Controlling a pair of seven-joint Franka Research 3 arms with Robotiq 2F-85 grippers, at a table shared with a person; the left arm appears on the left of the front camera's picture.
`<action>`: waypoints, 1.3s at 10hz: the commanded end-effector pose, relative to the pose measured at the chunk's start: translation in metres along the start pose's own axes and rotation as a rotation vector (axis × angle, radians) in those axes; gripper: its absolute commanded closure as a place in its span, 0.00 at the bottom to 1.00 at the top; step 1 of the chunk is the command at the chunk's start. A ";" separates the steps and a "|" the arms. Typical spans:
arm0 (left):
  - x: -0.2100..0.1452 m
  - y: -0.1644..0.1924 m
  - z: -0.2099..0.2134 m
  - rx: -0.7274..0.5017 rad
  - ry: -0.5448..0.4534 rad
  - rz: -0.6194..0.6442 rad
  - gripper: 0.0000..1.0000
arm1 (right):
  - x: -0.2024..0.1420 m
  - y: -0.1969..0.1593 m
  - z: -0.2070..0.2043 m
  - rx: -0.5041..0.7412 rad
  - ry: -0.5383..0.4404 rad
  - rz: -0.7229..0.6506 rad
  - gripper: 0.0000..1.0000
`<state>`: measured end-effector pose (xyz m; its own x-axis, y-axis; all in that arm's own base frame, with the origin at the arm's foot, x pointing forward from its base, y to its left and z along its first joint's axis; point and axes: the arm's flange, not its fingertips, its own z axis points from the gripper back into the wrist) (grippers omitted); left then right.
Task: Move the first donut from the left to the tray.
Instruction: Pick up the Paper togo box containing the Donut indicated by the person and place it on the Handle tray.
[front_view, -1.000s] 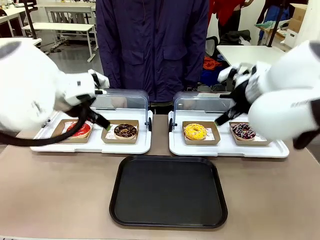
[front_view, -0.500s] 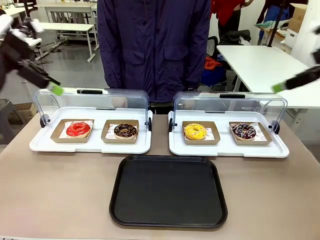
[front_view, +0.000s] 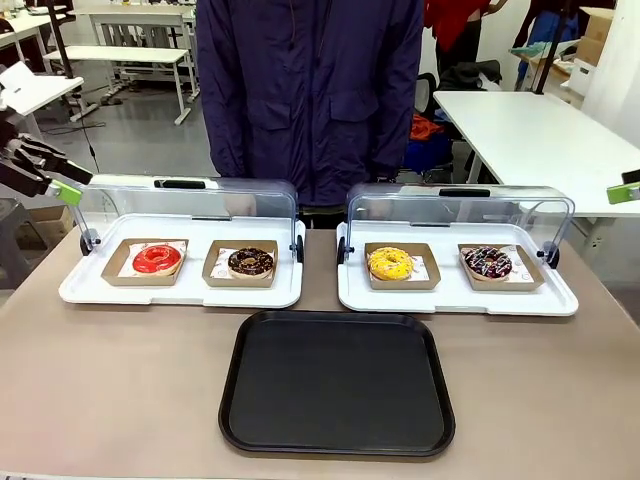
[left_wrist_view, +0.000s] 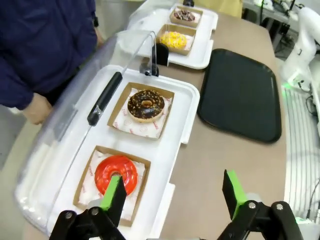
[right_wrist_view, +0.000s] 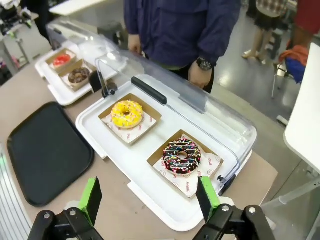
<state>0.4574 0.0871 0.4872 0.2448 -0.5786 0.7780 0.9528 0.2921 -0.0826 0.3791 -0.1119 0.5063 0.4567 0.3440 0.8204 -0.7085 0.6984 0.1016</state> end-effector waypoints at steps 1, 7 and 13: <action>0.014 -0.013 0.004 -0.019 0.031 0.000 0.00 | 0.008 0.007 -0.002 -0.010 0.033 -0.001 0.00; -0.049 0.038 0.044 0.000 -0.092 0.053 0.00 | 0.002 -0.064 0.016 0.017 0.007 0.010 0.00; -0.079 0.046 0.064 0.054 -0.170 0.007 0.00 | -0.011 -0.105 0.026 0.070 -0.046 -0.003 0.00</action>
<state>0.4631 0.1943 0.4637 0.2491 -0.4497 0.8577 0.9313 0.3543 -0.0847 0.4249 -0.2007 0.4969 0.4607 0.3152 0.8297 -0.7341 0.6607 0.1567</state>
